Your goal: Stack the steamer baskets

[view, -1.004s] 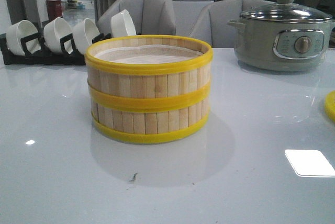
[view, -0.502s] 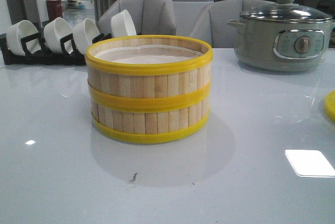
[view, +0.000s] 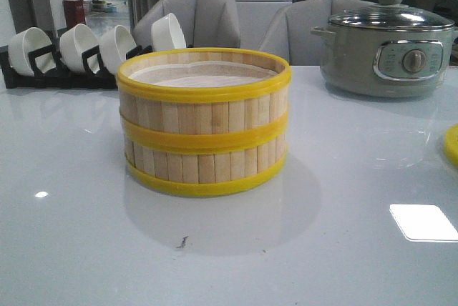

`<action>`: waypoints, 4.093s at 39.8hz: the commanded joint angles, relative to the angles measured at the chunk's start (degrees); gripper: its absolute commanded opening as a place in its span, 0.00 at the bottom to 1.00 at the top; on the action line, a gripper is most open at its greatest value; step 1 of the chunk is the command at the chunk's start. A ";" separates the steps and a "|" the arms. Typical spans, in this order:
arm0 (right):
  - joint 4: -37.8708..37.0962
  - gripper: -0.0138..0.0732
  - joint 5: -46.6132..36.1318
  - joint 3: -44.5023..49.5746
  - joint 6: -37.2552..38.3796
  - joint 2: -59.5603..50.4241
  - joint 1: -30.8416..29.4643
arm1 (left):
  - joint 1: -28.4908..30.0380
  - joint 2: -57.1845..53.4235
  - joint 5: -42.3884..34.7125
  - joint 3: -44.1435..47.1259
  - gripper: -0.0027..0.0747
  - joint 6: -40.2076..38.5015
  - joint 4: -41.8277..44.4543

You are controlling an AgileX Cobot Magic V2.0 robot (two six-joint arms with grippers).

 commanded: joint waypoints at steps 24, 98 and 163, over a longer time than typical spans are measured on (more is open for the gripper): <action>0.00 0.19 -2.99 -1.70 -0.15 -0.69 -0.07 | -0.45 -0.12 -4.86 -1.76 0.15 -0.16 0.03; -2.56 0.51 5.23 -26.48 -4.11 43.95 -13.48 | -0.14 -0.12 -4.86 -1.76 0.15 -0.16 0.03; -1.12 0.19 11.86 -33.82 -2.68 42.99 -10.17 | -0.14 -0.12 -4.86 -1.76 0.15 -0.16 0.03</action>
